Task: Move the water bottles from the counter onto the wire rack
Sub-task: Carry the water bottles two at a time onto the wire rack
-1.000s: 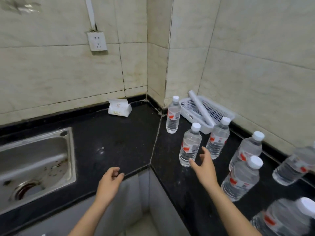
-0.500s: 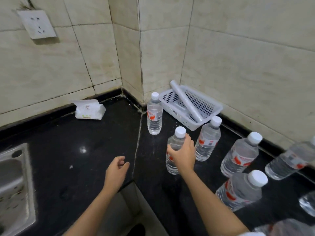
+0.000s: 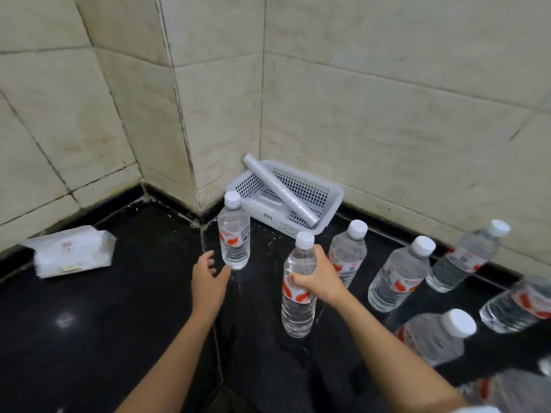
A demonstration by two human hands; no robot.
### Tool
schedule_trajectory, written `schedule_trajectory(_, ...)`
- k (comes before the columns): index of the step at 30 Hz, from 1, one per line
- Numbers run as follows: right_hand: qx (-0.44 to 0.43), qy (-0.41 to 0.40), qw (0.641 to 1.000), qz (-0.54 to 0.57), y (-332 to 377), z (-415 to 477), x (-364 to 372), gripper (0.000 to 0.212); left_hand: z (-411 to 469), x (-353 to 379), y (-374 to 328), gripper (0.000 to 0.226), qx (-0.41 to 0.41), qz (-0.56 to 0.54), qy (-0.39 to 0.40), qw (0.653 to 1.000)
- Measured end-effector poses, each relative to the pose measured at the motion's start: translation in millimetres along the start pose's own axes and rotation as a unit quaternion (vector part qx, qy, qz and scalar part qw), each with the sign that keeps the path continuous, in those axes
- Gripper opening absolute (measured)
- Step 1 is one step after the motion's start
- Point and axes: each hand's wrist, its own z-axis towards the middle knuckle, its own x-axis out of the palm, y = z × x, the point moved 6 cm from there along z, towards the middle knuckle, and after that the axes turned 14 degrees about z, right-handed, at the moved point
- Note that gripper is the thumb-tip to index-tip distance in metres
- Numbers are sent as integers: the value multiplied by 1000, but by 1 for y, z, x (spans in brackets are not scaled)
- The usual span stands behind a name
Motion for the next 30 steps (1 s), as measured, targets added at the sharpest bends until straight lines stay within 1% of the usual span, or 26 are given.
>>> schedule_trajectory(3, 15, -17, 1000, -1, 1, 3, 0, 56, 31, 2, -11, 69, 42, 36, 19, 998)
schedule_trajectory(7, 24, -19, 999, 10, 1, -4, -4, 50, 73, 12, -25, 98, 109, 88, 118, 983)
schedule_trajectory(9, 28, -30, 999, 23, 0, -11, -7, 50, 95, 14, -34, 106, 138, 69, 160, 975)
schedule_trajectory(11, 34, -34, 999, 27, 1, -17, -7, 51, 109, 18, -46, 106, 158, 7, 201, 967)
schedule_trajectory(13, 35, -36, 999, 20, 2, -22, -5, 50, 113, 27, -54, 92, 164, -36, 235, 957)
schedule_trajectory(14, 33, -38, 999, 17, 2, -24, -4, 51, 114, 32, -54, 85, 158, -44, 240, 957)
schedule_trajectory(16, 30, -49, 998, 14, 3, -26, -1, 52, 114, 39, -53, 79, 149, -58, 232, 959)
schedule_trajectory(19, 27, -73, 997, 16, 3, -26, 0, 54, 114, 46, -54, 71, 166, -62, 214, 961)
schedule_trajectory(24, 27, -96, 995, 31, 0, -28, 1, 56, 120, 41, -40, 71, 149, -86, 159, 972)
schedule_trajectory(28, 29, -110, 993, 40, -3, -33, 3, 62, 120, 43, -37, 74, 169, -73, 158, 970)
schedule_trajectory(30, 24, -124, 991, 32, -7, -38, 4, 62, 117, 43, -38, 74, 167, -73, 144, 973)
